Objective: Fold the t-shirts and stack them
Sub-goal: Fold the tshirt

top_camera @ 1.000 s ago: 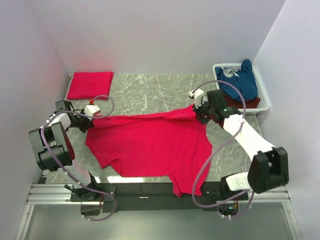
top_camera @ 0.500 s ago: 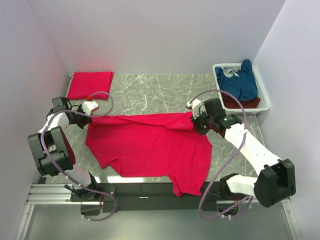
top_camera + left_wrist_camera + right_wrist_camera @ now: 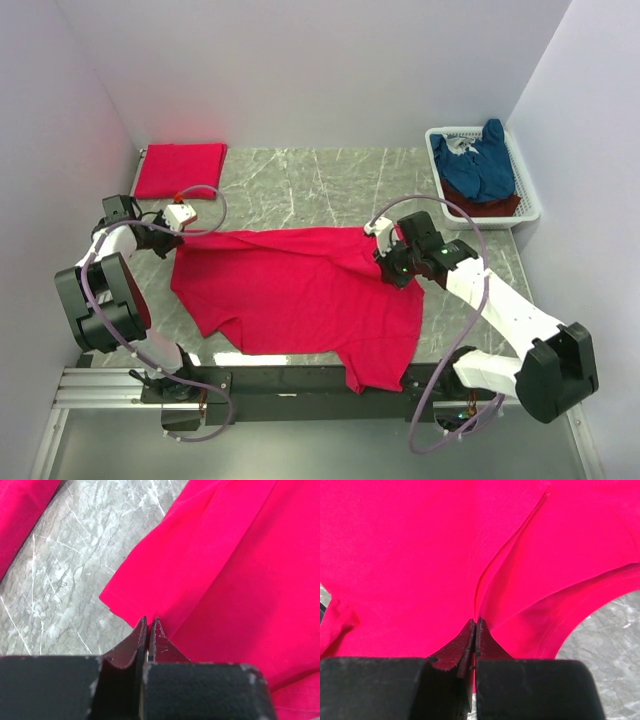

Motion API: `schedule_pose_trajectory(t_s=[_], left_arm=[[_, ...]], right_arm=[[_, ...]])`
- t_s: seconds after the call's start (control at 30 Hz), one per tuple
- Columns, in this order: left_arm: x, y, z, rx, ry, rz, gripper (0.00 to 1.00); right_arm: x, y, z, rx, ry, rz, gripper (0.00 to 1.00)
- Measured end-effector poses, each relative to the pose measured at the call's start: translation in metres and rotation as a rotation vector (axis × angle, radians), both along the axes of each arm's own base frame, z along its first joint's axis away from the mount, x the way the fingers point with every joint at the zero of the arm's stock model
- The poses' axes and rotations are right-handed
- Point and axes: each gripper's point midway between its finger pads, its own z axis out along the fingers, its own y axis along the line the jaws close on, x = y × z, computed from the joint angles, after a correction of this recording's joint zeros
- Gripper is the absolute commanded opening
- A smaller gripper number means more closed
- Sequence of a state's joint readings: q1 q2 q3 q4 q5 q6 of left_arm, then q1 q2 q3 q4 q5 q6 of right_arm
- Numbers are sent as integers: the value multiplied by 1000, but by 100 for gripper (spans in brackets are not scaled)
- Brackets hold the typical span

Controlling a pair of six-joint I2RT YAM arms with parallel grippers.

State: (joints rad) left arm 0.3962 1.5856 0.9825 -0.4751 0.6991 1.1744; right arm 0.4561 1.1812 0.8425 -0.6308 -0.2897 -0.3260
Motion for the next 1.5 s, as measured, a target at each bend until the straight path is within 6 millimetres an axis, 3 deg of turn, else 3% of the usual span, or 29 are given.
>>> schedule_pose_trajectory(t_s=[0.27, 0.43, 0.5, 0.53, 0.63, 0.67, 0.73, 0.8, 0.87, 0.93, 0.97, 1.1, 1.3, 1.5], left_arm=[[-8, 3, 5, 3, -22, -44, 1], [-22, 0, 5, 77, -70, -152, 1], [-32, -4, -1, 101, -66, -203, 5], [-38, -5, -5, 116, -59, -231, 16], [-52, -7, -18, 151, -27, -292, 38], [-56, -6, -20, 160, -19, -305, 41], [-63, -4, -23, 168, 1, -320, 43], [-70, 1, -22, 159, 19, -315, 44], [-73, 6, -16, 148, 33, -302, 44], [-68, 12, -5, 133, 27, -282, 46], [-62, 14, 2, 123, 14, -271, 47], [-37, 16, 20, 33, -12, -154, 48], [-13, 20, 18, -145, 66, 89, 51], [-3, 26, 2, -302, 198, 348, 50]], right_arm=[[-8, -4, 23, 21, -63, 16, 0], [-12, -5, 14, 8, -38, 42, 0], [-16, -6, 4, -10, -11, 57, 0], [-19, -7, -2, -23, 8, 68, 1], [-23, -9, -13, -54, 52, 87, 23], [-24, -10, -16, -64, 64, 93, 35], [-27, -13, -18, -81, 77, 103, 47], [-28, -16, -17, -85, 75, 102, 67], [-28, -20, -13, -77, 85, 97, 69], [-21, -24, -2, -45, 93, 51, 67], [-14, -26, 5, -26, 95, 19, 61], [27, -29, 21, 42, 113, -123, 52], [52, -48, -8, 73, 267, -355, 55], [73, -59, -28, 76, 328, -518, 61]])
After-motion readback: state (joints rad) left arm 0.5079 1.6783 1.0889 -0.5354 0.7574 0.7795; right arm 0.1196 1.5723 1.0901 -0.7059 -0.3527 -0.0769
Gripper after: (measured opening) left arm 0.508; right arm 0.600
